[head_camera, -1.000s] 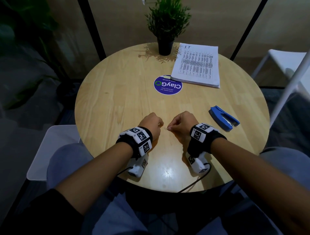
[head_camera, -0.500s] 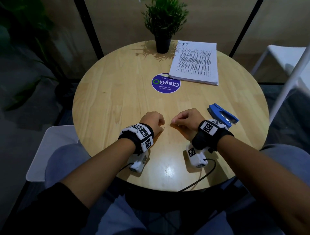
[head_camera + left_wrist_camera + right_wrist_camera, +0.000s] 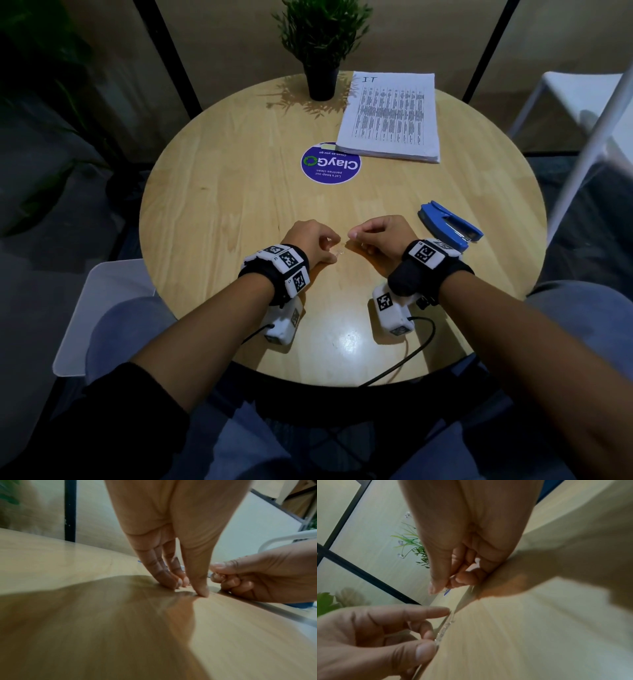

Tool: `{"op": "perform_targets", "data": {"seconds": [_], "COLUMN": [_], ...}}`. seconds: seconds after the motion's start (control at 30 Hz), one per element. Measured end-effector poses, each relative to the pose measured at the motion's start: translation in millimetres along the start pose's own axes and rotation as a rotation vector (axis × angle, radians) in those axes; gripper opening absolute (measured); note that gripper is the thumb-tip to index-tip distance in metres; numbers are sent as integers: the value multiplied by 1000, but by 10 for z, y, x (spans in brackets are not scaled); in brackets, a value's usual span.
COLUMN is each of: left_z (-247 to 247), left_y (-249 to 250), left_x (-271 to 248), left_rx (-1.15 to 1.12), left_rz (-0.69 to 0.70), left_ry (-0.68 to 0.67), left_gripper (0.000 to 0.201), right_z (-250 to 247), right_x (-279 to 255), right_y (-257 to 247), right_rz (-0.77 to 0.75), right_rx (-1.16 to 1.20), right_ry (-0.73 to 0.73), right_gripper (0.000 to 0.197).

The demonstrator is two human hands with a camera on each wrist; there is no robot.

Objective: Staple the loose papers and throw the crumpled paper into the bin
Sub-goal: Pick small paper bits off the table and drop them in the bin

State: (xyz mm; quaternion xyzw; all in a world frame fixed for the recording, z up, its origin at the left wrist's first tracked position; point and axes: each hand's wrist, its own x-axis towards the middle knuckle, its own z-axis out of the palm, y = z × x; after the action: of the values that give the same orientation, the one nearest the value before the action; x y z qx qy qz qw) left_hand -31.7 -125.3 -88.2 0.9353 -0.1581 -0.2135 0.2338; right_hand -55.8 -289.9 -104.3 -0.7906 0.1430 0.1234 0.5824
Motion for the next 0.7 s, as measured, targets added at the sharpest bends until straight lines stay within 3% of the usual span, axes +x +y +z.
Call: {"op": "perform_targets", "data": {"seconds": [0.17,0.7], "left_z": [-38,-24], "left_y": [-43,-67], "left_x": [64,167], "left_rx": [9,-125], "left_rz": [20,33], "left_ry": [-69,-35], "left_gripper": [44,16], "right_z": [13,35], "right_x": [21,50], "right_y": [34,67], "right_rz": [19,25], "right_rx": [77,147], "right_ry": [11,28], "right_gripper": [11,5]}}
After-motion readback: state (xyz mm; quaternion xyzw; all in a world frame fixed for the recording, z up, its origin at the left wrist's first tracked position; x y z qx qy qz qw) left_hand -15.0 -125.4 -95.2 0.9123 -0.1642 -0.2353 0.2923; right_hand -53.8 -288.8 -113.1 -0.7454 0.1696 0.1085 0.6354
